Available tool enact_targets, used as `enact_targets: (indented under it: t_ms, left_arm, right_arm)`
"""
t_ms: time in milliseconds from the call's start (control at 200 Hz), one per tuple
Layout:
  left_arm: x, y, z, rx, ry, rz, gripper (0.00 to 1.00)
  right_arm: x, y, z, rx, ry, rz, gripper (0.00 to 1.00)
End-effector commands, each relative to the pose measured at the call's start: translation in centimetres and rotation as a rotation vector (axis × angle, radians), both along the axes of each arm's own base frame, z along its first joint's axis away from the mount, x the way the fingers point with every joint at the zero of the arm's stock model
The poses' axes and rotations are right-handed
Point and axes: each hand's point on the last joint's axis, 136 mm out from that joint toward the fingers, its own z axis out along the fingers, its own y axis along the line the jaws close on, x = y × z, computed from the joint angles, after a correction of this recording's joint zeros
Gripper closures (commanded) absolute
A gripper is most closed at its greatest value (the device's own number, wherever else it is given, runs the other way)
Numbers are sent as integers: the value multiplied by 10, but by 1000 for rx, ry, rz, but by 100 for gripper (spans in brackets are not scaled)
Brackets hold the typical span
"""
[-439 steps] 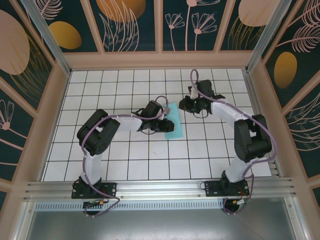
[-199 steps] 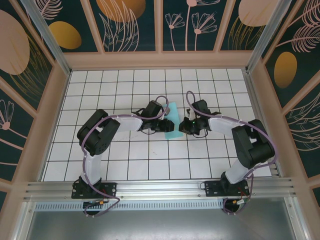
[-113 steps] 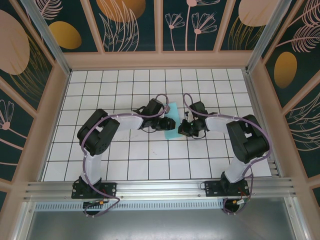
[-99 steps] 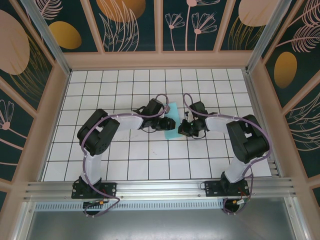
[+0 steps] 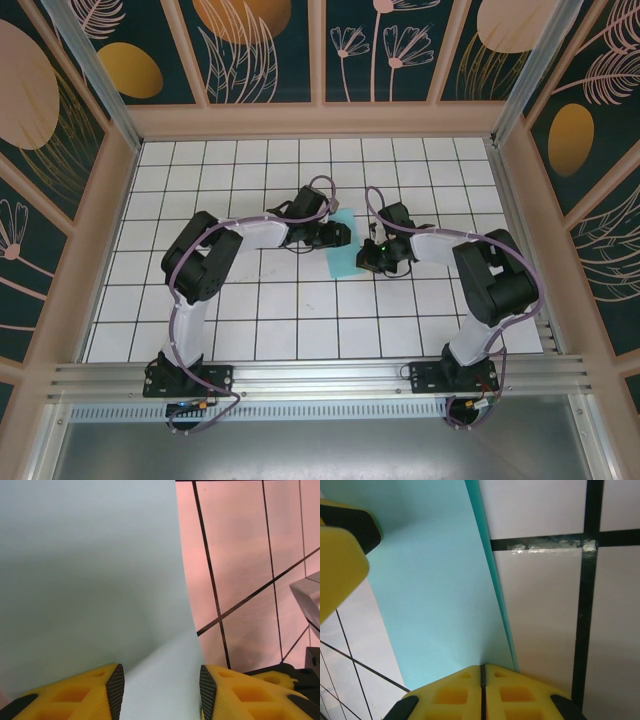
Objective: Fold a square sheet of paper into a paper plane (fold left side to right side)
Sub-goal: Hold the square sheet of paper at the center of the table, then first fold the square sheet of paper in half at the center of the table.
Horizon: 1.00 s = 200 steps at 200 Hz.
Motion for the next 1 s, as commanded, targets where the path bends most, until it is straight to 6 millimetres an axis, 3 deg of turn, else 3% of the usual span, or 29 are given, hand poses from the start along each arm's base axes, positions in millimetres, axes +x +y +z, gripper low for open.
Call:
enact_targets:
  t_ms: [0, 245, 781, 996]
  left_arm:
    - [1, 15, -17, 61, 20, 23, 53]
    - [18, 30, -31, 80, 30, 70, 51]
    - [105, 44, -18, 42, -32, 164, 48]
    - [123, 57, -26, 69, -32, 198, 48]
  right_arm:
    - [-19, -41, -40, -216, 96, -39, 90]
    - [-23, -49, -46, -262, 112, -39, 90]
    - [-28, -52, -52, -287, 130, -24, 90]
    - [-30, -52, -52, -285, 130, -23, 90]
